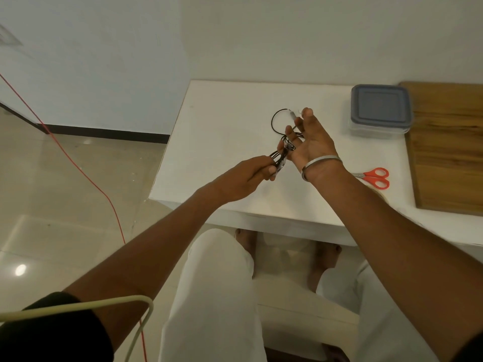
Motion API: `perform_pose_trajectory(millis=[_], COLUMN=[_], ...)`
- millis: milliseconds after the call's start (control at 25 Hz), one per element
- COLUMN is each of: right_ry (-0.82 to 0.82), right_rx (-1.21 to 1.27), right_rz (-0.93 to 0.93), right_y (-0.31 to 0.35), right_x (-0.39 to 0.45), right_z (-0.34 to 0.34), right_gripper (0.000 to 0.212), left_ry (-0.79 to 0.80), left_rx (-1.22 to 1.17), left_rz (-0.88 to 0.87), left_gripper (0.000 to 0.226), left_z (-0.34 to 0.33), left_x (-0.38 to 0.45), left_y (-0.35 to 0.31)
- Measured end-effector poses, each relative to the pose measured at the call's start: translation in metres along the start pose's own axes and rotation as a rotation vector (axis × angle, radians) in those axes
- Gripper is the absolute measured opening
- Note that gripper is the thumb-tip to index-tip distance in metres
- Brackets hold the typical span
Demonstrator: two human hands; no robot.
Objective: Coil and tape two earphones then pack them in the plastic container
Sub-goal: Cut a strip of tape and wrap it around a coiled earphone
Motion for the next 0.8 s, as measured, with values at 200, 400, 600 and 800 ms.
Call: perform_pose_trajectory(millis=[200, 400, 600, 800], right_ry=[-0.011, 0.151, 0.184, 0.255], right_rx=[-0.079, -0.18, -0.238, -0.351], right_rz=[-0.054, -0.107, -0.15, -0.197], right_y=[-0.005, -0.012, -0.019, -0.023], right_x=[0.0, -0.007, -0.014, -0.017], right_z=[0.003, -0.014, -0.028, -0.03], right_gripper=[0.021, 0.009, 0.007, 0.008], left_ry=[-0.023, -0.047, -0.035, -0.001], left_rx=[0.045, -0.322, -0.79, -0.721], left_rz=[-0.03, 0.22, 0.185, 0.237], left_gripper=[0.028, 0.04, 0.03, 0.031], left_z=[-0.01, -0.011, -0.014, -0.02], left_x=[-0.006, -0.005, 0.005, 0.008], left_y=[0.013, 0.036, 0.02, 0.019])
Point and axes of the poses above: each hand's wrist, its own x-axis towards the middle knuckle, its own z-axis out of the back of the hand, y = z × x, the point moved 8 cm from there along x, towards the middle knuckle, and after that the axes turned 7 degrees about y, right-handed, at the moved point
